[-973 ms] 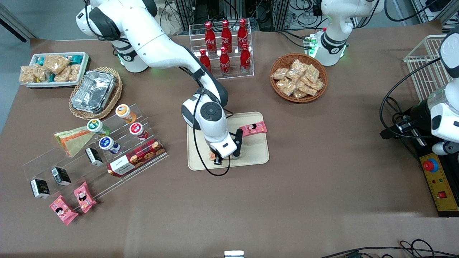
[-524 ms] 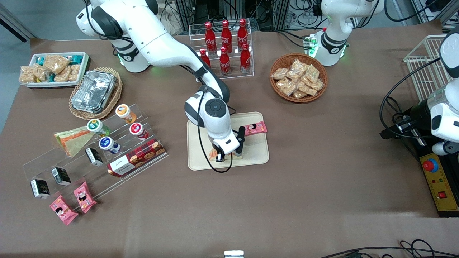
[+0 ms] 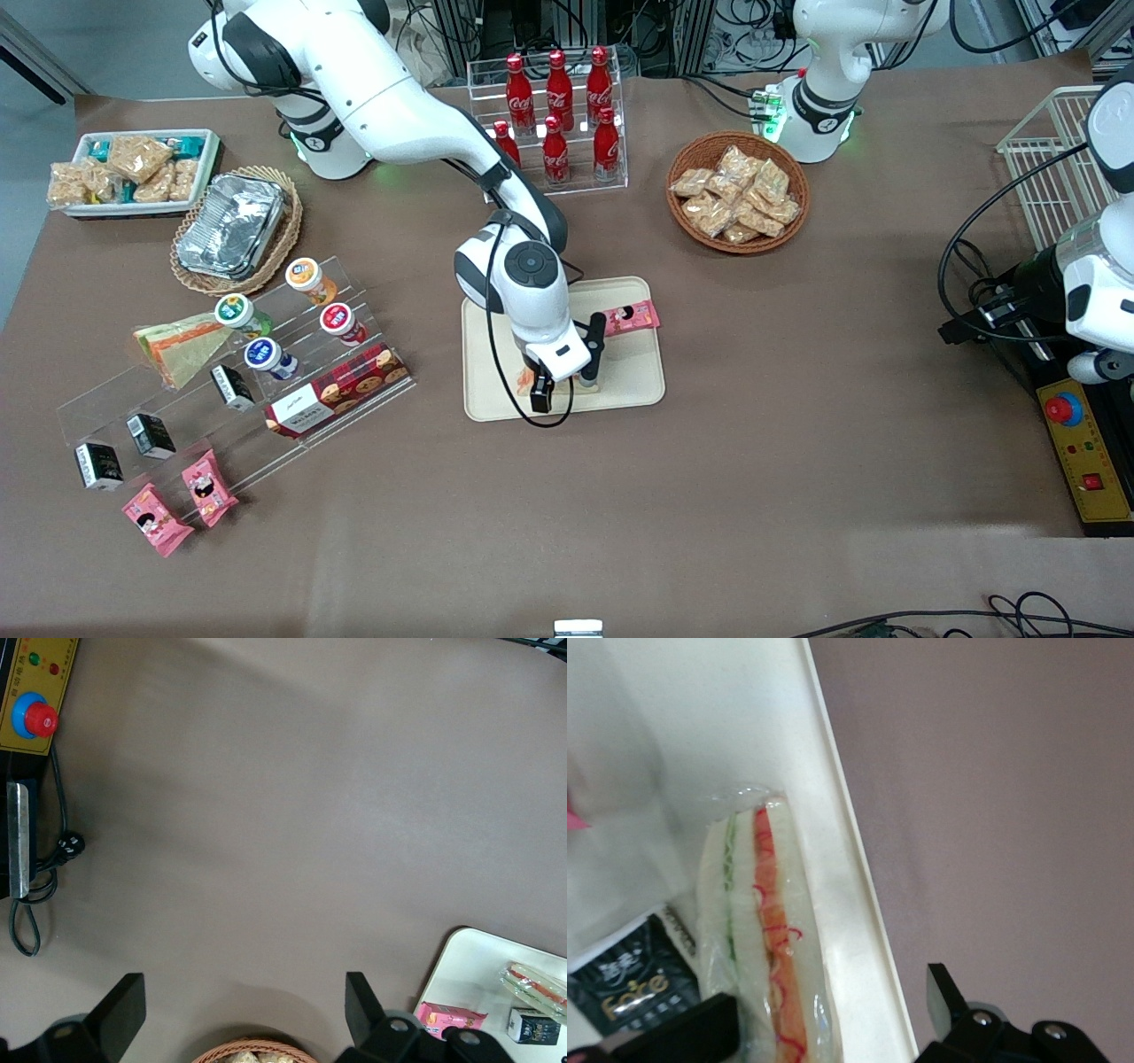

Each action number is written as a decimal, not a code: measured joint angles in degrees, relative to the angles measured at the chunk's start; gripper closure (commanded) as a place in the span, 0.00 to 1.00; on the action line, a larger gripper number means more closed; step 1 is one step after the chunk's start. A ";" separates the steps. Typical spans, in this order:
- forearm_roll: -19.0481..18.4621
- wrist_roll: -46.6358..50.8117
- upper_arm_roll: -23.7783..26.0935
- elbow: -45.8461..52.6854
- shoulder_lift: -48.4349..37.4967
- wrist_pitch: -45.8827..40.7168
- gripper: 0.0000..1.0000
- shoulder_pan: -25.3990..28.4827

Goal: Place sandwich on tray
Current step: 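Lower the sandwich onto the tray beside the black packet and release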

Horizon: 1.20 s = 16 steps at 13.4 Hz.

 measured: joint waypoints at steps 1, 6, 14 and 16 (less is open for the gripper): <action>0.00 0.27 0.02 0.04 -0.59 -1.23 0.03 0.31; 0.79 1.22 -0.02 0.17 -5.98 -8.44 0.03 0.62; 6.99 1.45 -0.80 0.88 -16.96 -19.93 0.03 -3.83; 7.20 4.64 -2.32 1.13 -20.27 -22.43 0.03 -4.64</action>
